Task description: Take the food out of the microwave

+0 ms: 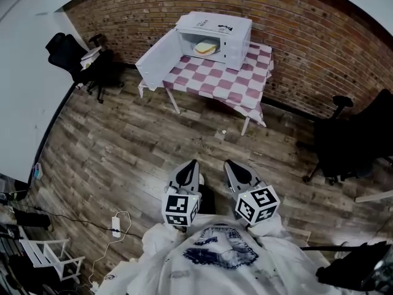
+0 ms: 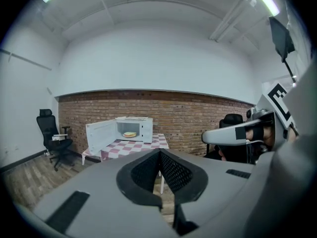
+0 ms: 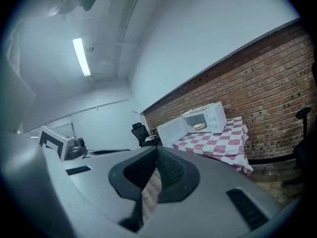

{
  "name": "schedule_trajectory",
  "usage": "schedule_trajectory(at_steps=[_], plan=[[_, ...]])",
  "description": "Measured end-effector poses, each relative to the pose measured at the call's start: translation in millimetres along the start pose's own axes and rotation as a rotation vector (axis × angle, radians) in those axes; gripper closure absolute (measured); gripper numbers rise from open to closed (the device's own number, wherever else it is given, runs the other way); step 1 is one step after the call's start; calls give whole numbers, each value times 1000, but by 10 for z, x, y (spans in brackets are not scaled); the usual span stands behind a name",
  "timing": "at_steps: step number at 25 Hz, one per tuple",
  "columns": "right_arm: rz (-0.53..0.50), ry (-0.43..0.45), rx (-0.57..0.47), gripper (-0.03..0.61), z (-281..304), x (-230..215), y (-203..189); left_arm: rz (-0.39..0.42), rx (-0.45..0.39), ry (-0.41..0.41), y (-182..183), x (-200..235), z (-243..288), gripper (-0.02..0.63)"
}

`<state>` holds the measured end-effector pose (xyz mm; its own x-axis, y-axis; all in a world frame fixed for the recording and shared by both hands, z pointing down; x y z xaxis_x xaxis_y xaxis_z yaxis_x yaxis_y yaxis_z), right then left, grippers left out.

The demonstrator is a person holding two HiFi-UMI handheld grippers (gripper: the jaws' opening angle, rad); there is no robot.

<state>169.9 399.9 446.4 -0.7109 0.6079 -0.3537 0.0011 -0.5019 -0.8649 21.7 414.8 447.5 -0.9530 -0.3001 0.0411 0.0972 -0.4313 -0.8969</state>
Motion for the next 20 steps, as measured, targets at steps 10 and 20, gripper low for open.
schedule_trajectory(at_steps=[10,20], plan=[[-2,-16,23,565,885,-201,420,-7,10,-24,302,691,655,606],[-15,-8,46,565,2098,-247,1032,-31,15,-7,749,1803,1280,606]])
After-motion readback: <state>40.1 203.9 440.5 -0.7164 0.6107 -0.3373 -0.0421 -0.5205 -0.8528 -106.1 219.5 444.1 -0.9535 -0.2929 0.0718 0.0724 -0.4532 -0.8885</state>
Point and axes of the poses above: the fingertips, and each gripper's own axes: z forward along the fingers, x to its left, y out of its top, the point moved 5 cm from there along -z, backward along the fingers, and after that the axes turned 11 degrees about x, right-handed, at the moved point
